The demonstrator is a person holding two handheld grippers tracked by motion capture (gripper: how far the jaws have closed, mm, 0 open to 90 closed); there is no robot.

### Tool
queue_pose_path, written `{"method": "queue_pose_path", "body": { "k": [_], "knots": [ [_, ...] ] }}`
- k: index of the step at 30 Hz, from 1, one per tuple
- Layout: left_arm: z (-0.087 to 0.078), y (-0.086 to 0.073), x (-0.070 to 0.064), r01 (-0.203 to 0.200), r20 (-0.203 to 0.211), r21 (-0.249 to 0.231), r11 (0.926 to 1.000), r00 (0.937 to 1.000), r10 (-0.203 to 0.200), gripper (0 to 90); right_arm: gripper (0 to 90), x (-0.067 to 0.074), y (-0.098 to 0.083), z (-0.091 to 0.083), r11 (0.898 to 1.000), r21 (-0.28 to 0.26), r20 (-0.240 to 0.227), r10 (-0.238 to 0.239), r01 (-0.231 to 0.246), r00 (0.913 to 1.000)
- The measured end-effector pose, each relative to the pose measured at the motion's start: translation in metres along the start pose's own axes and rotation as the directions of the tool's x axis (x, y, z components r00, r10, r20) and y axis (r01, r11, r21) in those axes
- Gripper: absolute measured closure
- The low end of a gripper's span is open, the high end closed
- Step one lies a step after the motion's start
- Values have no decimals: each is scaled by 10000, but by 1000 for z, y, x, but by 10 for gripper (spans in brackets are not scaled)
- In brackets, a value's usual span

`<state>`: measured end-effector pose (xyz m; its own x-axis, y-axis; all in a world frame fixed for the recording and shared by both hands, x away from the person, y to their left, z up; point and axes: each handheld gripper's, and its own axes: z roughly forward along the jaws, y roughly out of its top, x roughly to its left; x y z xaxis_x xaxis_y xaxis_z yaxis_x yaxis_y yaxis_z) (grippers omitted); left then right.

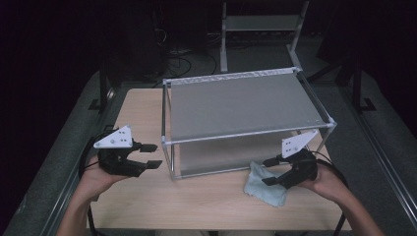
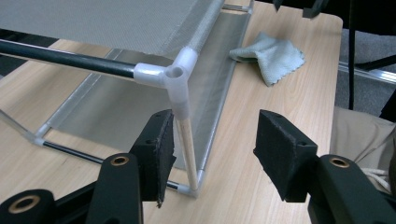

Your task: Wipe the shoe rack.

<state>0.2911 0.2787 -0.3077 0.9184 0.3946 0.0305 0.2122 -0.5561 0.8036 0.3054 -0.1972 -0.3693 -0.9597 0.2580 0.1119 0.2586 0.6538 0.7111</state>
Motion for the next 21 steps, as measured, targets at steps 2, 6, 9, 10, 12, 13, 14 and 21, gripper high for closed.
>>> {"method": "queue_pose_path", "body": {
  "k": [2,6,9,10,12,13,14,21],
  "knots": [
    [2,-1,0,5,-14,-18,10000,10000,-5,455,343,-2,-8,8,9995,155,-86,277,-276,9996],
    [7,-3,-1,5,-22,32,10000,10000,-5,450,336,-6,-23,25,9981,392,-16,479,-478,9989],
    [11,-4,1,24,-88,132,9999,10000,-23,451,336,-10,-34,37,9950,653,71,754,-757,9971],
    [12,-5,2,35,-137,182,9998,9999,-33,451,354,-12,-38,40,9938,770,164,789,-799,9967],
    [15,-6,3,103,-70,271,9996,9999,-101,478,384,-16,-45,47,9891,1038,388,1004,-1040,9942],
    [16,-6,4,145,-106,273,9995,9998,-142,489,396,-17,-49,50,9850,1164,489,1222,-1272,9913],
    [17,-7,5,188,-134,329,9993,9997,-183,496,415,-18,-51,51,9847,1211,580,1194,-1257,9911],
    [26,-8,8,433,-34,472,9979,9991,-431,576,557,-19,-57,57,9825,1317,842,1215,-1319,9890]
  ]
}}
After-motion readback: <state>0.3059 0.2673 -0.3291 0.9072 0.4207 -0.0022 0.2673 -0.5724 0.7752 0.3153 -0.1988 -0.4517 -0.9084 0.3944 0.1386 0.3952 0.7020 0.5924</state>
